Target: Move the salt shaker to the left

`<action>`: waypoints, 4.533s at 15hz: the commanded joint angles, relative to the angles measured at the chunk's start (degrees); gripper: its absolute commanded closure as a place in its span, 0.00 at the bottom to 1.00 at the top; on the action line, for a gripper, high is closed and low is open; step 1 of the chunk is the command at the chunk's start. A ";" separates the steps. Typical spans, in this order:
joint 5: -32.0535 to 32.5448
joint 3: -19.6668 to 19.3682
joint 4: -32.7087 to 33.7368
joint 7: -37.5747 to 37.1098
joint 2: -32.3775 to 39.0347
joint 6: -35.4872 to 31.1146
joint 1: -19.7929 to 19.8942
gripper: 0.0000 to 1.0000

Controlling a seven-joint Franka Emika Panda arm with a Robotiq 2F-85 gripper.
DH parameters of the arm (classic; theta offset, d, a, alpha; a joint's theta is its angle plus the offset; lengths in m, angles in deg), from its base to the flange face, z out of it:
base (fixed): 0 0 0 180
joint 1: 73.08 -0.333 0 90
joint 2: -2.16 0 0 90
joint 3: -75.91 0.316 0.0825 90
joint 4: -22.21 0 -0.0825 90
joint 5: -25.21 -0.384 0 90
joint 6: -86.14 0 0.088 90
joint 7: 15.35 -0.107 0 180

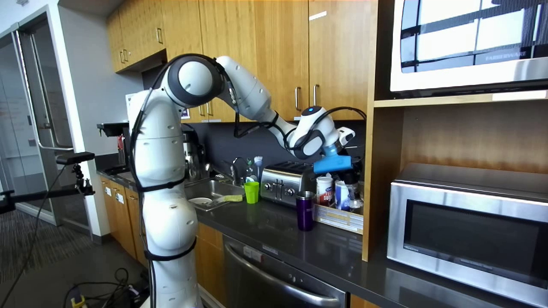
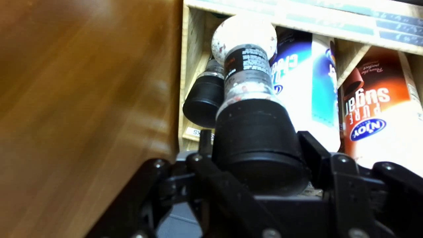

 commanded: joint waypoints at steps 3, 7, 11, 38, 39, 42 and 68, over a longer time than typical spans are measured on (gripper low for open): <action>-3.86 -0.32 -4.54 3.68 -8.62 4.08 -1.16 0.60; -3.80 -0.43 -6.94 3.55 -12.56 8.94 -0.94 0.60; -1.30 -5.55 -10.18 1.69 -16.97 11.30 -5.60 0.60; 4.25 -10.05 -19.08 1.85 -41.05 29.61 -21.21 0.60; 4.12 -9.99 -19.04 2.07 -41.02 30.32 -22.12 0.60; 3.50 -9.64 -18.68 2.57 -40.55 32.27 -24.98 0.60; -7.18 -3.28 -15.18 7.75 -14.03 8.76 -40.72 0.60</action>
